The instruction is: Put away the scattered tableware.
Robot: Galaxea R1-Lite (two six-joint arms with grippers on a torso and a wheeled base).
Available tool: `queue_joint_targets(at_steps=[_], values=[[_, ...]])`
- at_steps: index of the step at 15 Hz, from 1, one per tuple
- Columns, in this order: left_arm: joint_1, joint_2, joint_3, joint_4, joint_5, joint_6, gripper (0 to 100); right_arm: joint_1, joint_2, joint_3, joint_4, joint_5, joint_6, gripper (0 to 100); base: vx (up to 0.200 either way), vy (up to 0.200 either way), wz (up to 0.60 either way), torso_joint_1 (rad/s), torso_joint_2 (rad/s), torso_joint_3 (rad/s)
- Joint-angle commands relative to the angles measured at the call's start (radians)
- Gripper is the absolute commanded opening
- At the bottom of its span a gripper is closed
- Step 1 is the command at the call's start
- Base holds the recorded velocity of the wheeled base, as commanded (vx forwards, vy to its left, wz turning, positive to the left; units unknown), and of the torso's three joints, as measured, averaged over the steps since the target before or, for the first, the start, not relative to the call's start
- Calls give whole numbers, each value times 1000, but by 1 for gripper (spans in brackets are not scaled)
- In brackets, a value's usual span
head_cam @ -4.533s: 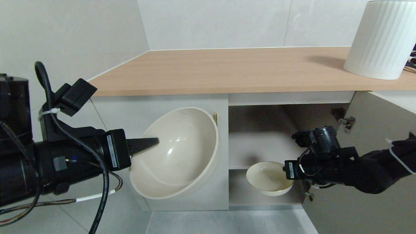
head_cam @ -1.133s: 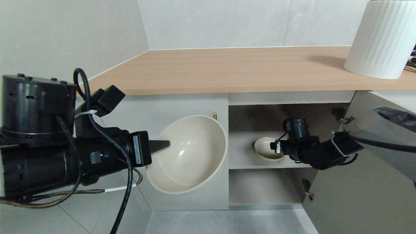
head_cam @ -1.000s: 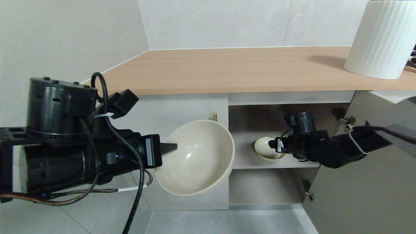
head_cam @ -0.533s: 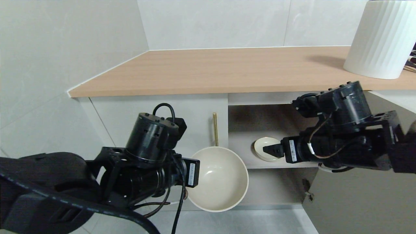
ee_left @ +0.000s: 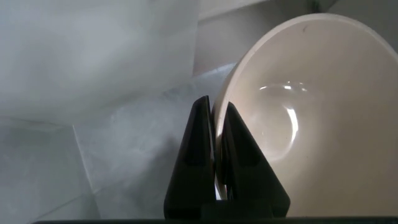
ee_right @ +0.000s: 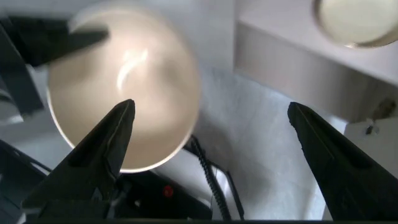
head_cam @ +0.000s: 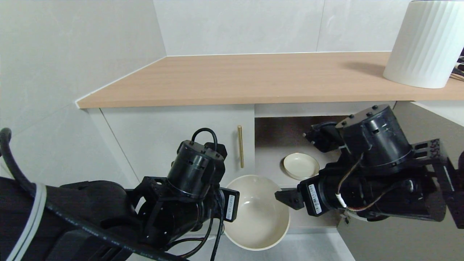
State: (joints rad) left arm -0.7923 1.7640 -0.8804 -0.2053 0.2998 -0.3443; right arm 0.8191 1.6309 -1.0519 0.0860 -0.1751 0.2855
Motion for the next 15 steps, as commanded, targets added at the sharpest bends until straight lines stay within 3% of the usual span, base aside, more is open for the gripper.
queue_joint_targets(at_steps=[1,7,8,15], values=[[-4,-1,1,-2,4,-1,0,6,70,-2,-3,0,9,100,0,0,0,0,0,0],[-11,-15,8,-2,9,-1,0,8,113,-3,-11,-1,14,100,0,0,0,0,0,0],[-11,-14,8,-2,9,-1,0,8,118,-3,-11,0,14,0,0,0,0,0,0,0],[-11,-17,8,-8,9,-1,0,18,133,-3,-11,0,14,0,0,0,0,0,0,0]])
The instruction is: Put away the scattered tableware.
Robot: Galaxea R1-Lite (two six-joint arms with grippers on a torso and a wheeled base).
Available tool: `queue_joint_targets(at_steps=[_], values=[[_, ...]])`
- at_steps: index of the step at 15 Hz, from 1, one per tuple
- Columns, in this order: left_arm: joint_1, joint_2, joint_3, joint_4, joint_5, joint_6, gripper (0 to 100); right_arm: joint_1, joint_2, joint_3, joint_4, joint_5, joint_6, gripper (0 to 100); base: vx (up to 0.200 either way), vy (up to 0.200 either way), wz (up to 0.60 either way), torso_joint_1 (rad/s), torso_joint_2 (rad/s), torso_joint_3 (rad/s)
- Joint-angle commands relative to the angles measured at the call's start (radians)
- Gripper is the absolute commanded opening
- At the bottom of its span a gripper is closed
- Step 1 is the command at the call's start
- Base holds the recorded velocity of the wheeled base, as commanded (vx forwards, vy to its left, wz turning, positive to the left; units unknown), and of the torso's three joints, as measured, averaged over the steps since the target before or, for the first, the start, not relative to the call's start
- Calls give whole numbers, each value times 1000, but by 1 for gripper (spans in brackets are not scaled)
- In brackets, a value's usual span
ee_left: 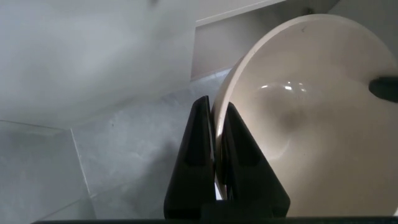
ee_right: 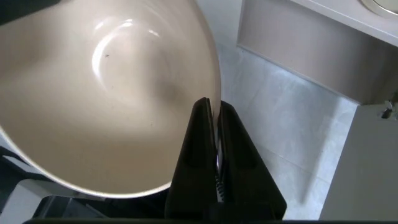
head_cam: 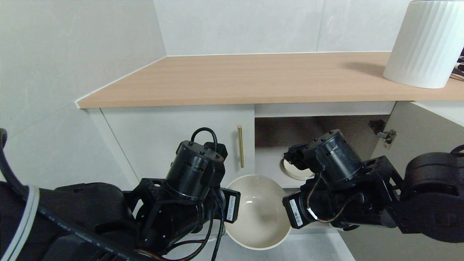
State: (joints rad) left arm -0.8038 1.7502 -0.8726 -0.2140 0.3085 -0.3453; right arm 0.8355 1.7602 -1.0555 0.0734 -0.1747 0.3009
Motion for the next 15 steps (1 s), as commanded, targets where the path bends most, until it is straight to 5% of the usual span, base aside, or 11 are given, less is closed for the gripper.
queue_joint_targets(at_steps=[1,7,8,12,15], values=[[0,-1,0,-1,0,-1,0,2,4,0,2,0,-2,0,0,0,0,0,0,0],[0,-1,6,1,0,0,0,5,4,2,2,-2,-2,0,0,0,0,0,0,0],[0,-3,4,-1,0,-1,100,5,4,2,2,-2,0,0,0,0,0,0,0,0],[0,-3,4,-15,1,-6,100,-15,13,-8,0,-8,61,0,0,0,0,0,0,0],[2,-5,4,-16,1,-6,100,-144,48,-32,-20,-14,149,0,0,0,0,0,0,0]])
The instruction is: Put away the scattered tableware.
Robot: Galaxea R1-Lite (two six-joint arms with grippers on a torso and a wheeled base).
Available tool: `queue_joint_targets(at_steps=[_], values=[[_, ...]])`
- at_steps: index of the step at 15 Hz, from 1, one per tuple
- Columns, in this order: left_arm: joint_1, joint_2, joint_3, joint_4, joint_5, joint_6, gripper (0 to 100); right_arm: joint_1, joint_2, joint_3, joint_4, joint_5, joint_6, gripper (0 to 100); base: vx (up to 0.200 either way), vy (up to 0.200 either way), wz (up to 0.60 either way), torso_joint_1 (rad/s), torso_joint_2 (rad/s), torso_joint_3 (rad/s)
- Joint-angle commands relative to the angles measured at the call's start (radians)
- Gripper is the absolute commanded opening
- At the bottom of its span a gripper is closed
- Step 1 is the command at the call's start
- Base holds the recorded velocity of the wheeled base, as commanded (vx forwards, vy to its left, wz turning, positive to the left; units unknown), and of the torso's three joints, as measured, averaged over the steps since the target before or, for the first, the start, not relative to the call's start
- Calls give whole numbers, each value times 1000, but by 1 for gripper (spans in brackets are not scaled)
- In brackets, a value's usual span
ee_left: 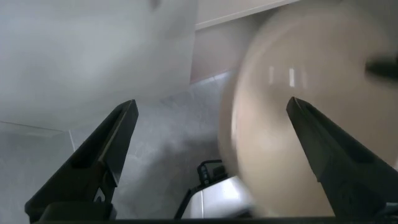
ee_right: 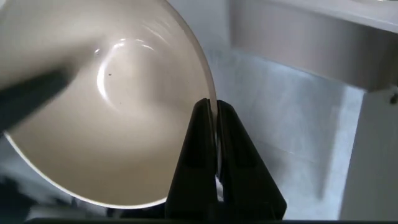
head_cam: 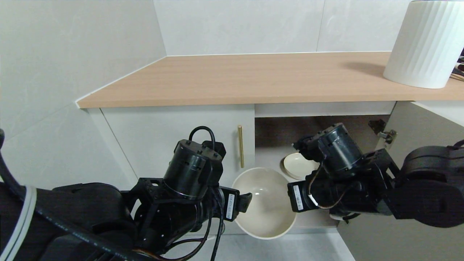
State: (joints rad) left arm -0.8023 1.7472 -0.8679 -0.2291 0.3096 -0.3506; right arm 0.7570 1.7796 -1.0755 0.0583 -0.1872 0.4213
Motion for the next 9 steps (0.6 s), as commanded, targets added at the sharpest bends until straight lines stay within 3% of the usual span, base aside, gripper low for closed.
queue_joint_targets(at_steps=[1,6,9], values=[[0,-3,0,-1,0,-1,100,-116,69,-43,-5,-9,60,0,0,0,0,0,0,0],[3,-14,-2,-1,0,-1,100,-248,279,-208,-2,-132,220,0,0,0,0,0,0,0],[6,-14,-2,-1,0,-1,100,-306,320,-254,-3,-135,251,0,0,0,0,0,0,0]])
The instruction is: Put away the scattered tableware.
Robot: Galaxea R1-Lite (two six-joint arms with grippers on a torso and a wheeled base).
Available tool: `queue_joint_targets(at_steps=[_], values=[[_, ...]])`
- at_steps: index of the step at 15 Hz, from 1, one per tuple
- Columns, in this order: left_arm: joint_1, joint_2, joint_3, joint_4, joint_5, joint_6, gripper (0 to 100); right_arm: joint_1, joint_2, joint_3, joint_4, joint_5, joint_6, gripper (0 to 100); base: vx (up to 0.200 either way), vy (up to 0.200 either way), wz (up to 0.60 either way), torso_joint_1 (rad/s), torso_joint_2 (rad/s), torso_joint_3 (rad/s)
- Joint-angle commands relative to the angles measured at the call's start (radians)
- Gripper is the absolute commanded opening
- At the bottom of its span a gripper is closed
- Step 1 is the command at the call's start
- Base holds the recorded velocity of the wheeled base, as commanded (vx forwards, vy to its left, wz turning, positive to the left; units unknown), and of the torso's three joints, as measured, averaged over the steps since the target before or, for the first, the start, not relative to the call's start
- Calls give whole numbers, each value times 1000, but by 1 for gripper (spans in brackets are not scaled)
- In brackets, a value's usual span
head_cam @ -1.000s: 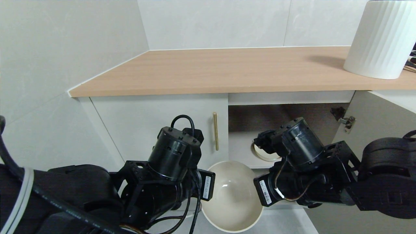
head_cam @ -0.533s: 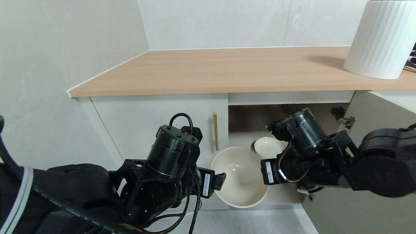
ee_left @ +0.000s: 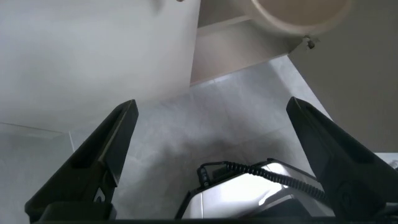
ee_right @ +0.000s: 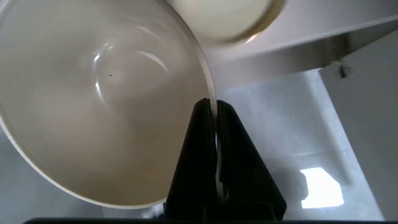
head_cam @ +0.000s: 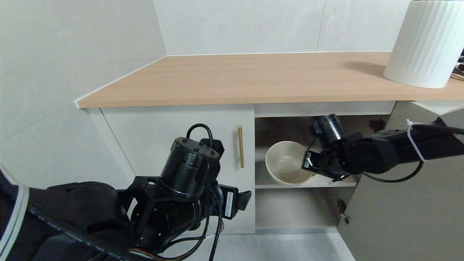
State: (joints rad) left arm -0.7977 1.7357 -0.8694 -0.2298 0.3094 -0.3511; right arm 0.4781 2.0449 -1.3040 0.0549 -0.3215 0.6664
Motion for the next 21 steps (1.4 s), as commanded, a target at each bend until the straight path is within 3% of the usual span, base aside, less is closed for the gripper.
queue_joint_targets(at_steps=[1,4,6,21], values=[[0,-2,0,0,1,0,100,-42,69,-43,-1,-5,22,0,0,0,0,0,0,0],[2,-2,0,0,1,0,100,-102,136,-89,-21,-13,41,0,0,0,0,0,0,0],[2,-2,0,0,1,-2,100,-133,173,-90,-118,-16,36,0,0,0,0,0,0,0],[2,1,0,0,1,-9,100,-179,297,-152,-208,-41,36,0,0,0,0,0,0,0]])
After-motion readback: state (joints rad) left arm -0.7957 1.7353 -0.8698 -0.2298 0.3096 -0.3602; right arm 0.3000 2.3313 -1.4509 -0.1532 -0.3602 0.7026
